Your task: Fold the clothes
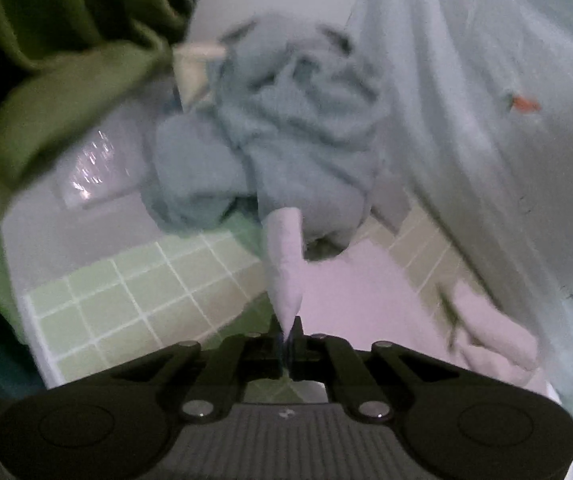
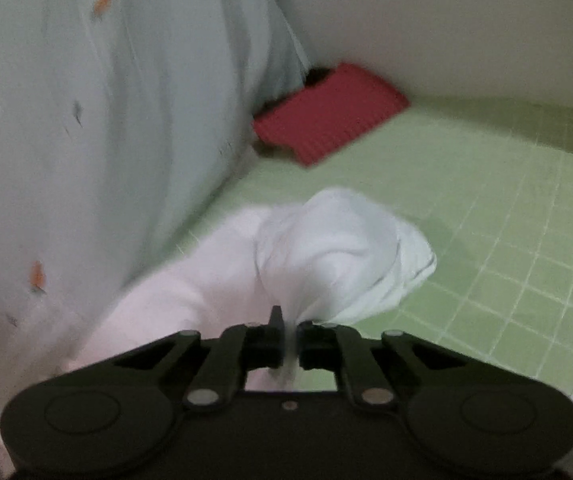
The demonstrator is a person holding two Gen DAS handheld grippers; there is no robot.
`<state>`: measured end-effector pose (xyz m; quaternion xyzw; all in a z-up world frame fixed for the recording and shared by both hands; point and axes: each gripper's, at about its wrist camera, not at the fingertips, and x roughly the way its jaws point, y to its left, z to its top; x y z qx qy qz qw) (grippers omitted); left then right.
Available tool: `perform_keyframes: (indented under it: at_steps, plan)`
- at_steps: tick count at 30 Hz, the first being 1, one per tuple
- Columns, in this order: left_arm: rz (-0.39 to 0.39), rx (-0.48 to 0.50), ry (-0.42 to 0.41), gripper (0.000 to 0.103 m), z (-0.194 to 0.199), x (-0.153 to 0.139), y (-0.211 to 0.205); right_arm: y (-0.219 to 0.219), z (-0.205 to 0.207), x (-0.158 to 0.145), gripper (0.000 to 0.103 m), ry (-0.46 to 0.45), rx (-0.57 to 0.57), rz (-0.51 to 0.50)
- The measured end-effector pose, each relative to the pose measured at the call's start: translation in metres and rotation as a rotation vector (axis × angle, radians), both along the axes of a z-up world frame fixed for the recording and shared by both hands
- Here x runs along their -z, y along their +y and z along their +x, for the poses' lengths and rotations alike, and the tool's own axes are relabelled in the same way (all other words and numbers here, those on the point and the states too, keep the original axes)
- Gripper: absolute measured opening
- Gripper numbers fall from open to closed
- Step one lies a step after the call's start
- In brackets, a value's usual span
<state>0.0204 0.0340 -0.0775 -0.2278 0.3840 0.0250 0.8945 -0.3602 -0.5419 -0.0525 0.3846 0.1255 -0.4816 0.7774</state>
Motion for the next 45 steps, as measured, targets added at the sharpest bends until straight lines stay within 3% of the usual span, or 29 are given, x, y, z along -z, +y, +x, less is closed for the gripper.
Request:
perform_keyframes:
  at_steps: [4, 7, 8, 10, 12, 13, 14, 16, 19, 22, 26, 29, 31, 33, 35, 36, 37, 38, 41, 42, 45]
  plan:
    - [0.099, -0.013, 0.155, 0.003, -0.018, 0.034, -0.002, 0.007, -0.005, 0.027, 0.012, 0.196, -0.019, 0.054]
    - [0.060, -0.065, 0.246, 0.006, -0.029, 0.050, 0.013, 0.005, -0.011, 0.037, 0.029, 0.204, 0.012, 0.106]
    - [0.058, -0.070, 0.246, 0.012, -0.032, 0.048, 0.016, 0.004, -0.013, 0.040, 0.037, 0.206, 0.023, 0.123]
    - [0.101, -0.073, 0.238, 0.016, -0.035, 0.041, 0.015, 0.002, -0.016, 0.046, 0.064, 0.212, 0.043, 0.158]
    - [0.135, -0.077, 0.229, 0.033, -0.038, 0.033, 0.009, 0.001, -0.020, 0.052, 0.071, 0.216, 0.064, 0.191]
    - [0.150, -0.079, 0.225, 0.047, -0.039, 0.030, 0.006, -0.004, -0.022, 0.050, 0.074, 0.204, 0.072, 0.189]
    - [0.158, -0.080, 0.215, 0.059, -0.041, 0.026, 0.003, -0.009, -0.025, 0.049, 0.076, 0.191, 0.080, 0.187]
    - [0.170, -0.073, 0.185, 0.070, -0.045, 0.018, -0.008, -0.013, -0.034, 0.047, 0.080, 0.134, 0.096, 0.184]
    - [0.217, -0.024, 0.147, 0.079, -0.049, 0.008, -0.034, -0.026, -0.046, 0.047, 0.081, 0.049, 0.123, 0.208]
    - [0.249, 0.048, 0.136, 0.081, -0.051, 0.006, -0.068, -0.044, -0.058, 0.051, 0.083, -0.076, 0.159, 0.269]
    - [0.222, 0.110, 0.164, 0.081, -0.057, 0.013, -0.109, -0.076, -0.057, 0.053, 0.084, -0.200, 0.201, 0.348]
    - [0.222, 0.172, 0.199, 0.082, -0.063, 0.023, -0.142, -0.102, -0.042, 0.056, 0.086, -0.223, 0.200, 0.394]
    - [0.230, 0.215, 0.220, 0.083, -0.065, 0.031, -0.163, -0.122, -0.029, 0.061, 0.088, -0.183, 0.202, 0.433]
    - [0.233, 0.256, 0.247, 0.083, -0.067, 0.039, -0.182, -0.142, -0.016, 0.067, 0.086, -0.144, 0.204, 0.472]
    - [0.236, 0.285, 0.267, 0.083, -0.071, 0.046, -0.200, -0.154, -0.006, 0.075, 0.069, -0.146, 0.193, 0.506]
    - [0.243, 0.289, 0.275, 0.083, -0.072, 0.049, -0.206, -0.159, 0.000, 0.073, 0.039, -0.153, 0.147, 0.482]
    - [0.249, 0.292, 0.287, 0.083, -0.073, 0.053, -0.212, -0.165, 0.006, 0.070, 0.018, -0.159, 0.101, 0.458]
    - [0.251, 0.292, 0.301, 0.083, -0.075, 0.056, -0.216, -0.167, 0.010, 0.063, 0.018, -0.162, 0.051, 0.423]
    - [0.265, 0.290, 0.326, 0.085, -0.079, 0.064, -0.222, -0.155, -0.001, 0.016, 0.013, -0.327, -0.157, 0.149]
    - [0.275, 0.292, 0.328, 0.085, -0.081, 0.065, -0.223, -0.142, -0.014, 0.005, 0.012, -0.429, -0.197, 0.094]
    - [0.305, 0.298, 0.333, 0.087, -0.086, 0.069, -0.228, -0.116, -0.062, -0.007, 0.012, -0.491, -0.233, -0.030]
